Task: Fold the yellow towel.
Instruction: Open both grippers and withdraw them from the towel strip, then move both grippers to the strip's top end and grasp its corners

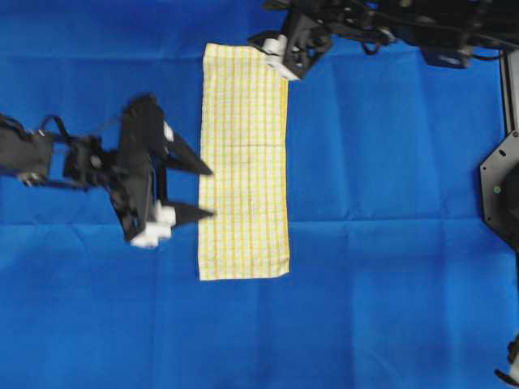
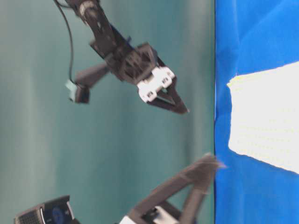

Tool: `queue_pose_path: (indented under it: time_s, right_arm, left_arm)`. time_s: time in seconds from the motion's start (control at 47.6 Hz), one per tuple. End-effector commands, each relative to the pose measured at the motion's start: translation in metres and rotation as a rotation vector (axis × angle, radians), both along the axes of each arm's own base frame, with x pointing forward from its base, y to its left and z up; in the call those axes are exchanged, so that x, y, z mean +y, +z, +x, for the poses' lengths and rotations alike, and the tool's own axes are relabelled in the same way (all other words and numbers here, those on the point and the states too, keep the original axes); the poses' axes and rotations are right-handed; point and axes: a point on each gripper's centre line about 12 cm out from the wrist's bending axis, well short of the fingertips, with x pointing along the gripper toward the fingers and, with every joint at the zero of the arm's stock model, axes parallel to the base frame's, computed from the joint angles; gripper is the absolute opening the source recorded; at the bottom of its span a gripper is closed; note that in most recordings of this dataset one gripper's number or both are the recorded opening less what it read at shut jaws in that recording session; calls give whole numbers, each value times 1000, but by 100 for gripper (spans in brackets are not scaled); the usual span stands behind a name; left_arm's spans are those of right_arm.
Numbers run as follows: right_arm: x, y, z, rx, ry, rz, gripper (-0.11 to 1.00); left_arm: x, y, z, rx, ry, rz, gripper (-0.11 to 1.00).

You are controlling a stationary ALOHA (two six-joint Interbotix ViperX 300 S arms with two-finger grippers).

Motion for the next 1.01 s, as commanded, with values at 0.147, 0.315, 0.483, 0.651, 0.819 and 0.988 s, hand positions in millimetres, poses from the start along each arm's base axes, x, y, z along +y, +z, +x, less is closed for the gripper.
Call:
queue_pose_path:
  time_s: [0.147, 0.315, 0.483, 0.651, 0.819, 0.988]
  right_arm:
    - [28, 29, -36, -108, 25, -45, 76]
    - [53, 25, -53, -127, 61, -40, 76]
    - [64, 23, -65, -132, 78, -36, 76]
    - [63, 22, -63, -130, 76, -35, 76]
    - [48, 18, -61, -116, 38, -30, 76]
    - [25, 9, -53, -93, -12, -20, 77]
  left_arm:
    - [51, 20, -10, -76, 140, 20, 77]
    - [67, 22, -11, -79, 158, 78, 82]
    - [76, 21, -12, -71, 171, 99, 84]
    - [84, 20, -13, -68, 195, 101, 87]
    - [96, 17, -12, -80, 227, 110, 88]
    - [126, 2, -14, -66, 297, 138, 90]
